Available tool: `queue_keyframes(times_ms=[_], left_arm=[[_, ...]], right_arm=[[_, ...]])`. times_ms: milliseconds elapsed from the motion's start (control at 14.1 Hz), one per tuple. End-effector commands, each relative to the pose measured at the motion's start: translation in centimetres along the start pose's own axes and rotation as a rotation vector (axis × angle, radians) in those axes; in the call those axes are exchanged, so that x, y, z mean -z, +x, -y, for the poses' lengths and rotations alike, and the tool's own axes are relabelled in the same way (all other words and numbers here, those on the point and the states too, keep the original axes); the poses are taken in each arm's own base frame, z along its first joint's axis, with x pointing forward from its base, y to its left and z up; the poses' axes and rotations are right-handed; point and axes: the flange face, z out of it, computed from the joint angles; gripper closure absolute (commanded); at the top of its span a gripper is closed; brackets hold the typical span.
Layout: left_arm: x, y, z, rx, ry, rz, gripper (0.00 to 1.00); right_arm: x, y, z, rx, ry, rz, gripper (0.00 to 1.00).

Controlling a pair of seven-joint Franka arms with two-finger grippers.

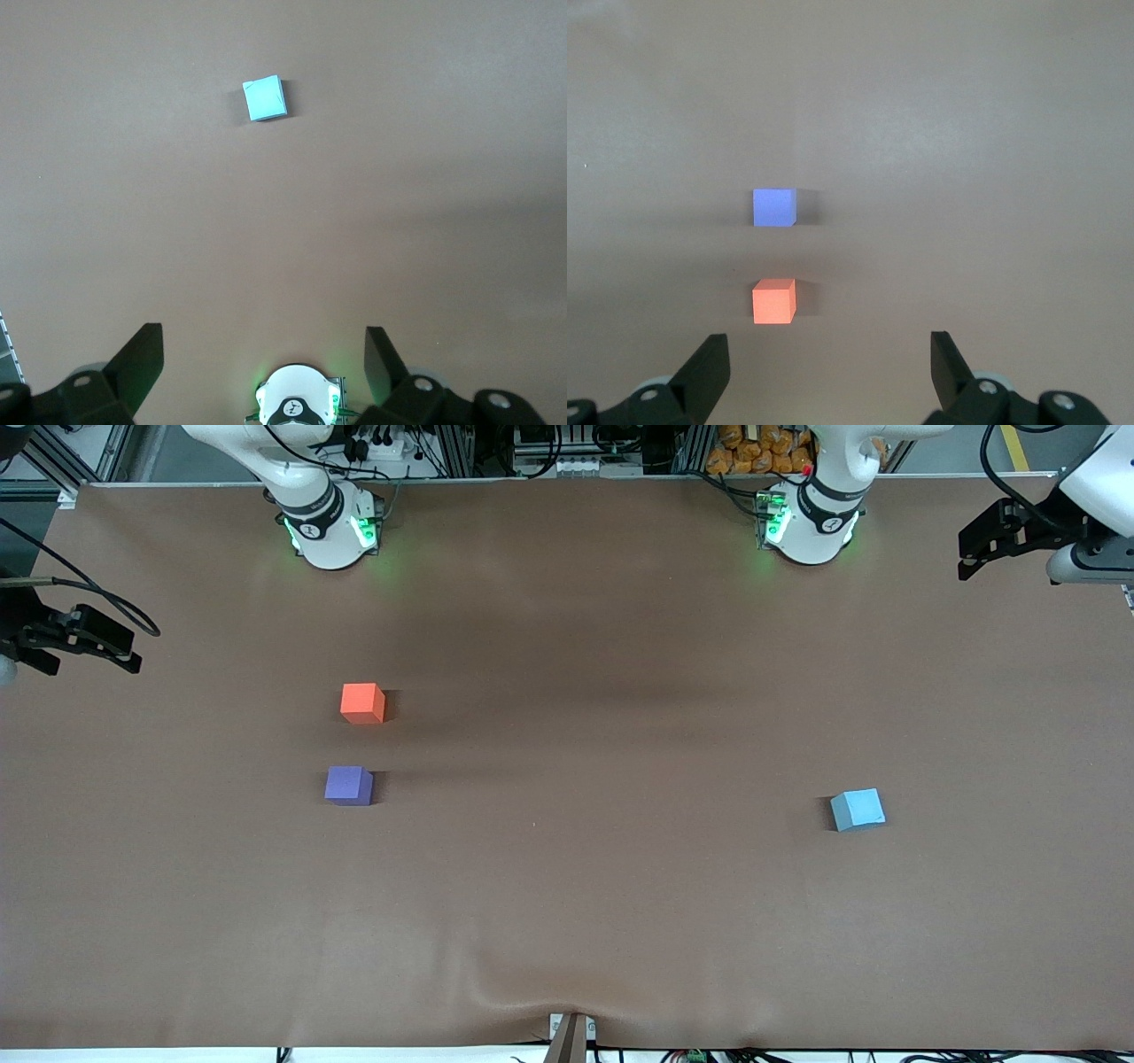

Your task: Place blue block between orange and purple blocks

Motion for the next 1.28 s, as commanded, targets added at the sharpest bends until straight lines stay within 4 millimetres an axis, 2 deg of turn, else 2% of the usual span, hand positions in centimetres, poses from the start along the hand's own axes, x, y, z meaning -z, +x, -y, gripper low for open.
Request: queue_keyframes(times_ms=[0, 427, 783, 996, 1209], left_arm=[[0.5, -0.3, 0.3, 0.016, -0.019, 0.008, 0.0], [0.2, 0.0, 0.8, 0.02, -0.014, 0.015, 0.0], [0.0, 0.2, -0.4, 0.017, -0.007, 0.017, 0.0], [-1.2, 1.3, -0.7, 0.011, -0.003, 0.039, 0.0], [-3.9, 3.5, -0.6, 0.012, 0.007, 0.086, 0.0]], right_arm=[[0.3, -0.7, 0.0, -0.001, 0.014, -0.007, 0.0], [0.1, -0.6, 0.0, -0.001, 0.014, -0.001, 0.0], [0.1, -0.6, 0.1, 0.001, 0.014, -0.001, 0.0], [0.1, -0.6, 0.1, 0.001, 0.014, -0.001, 0.0], [0.1, -0.6, 0.1, 0.001, 0.014, 0.0, 0.0]])
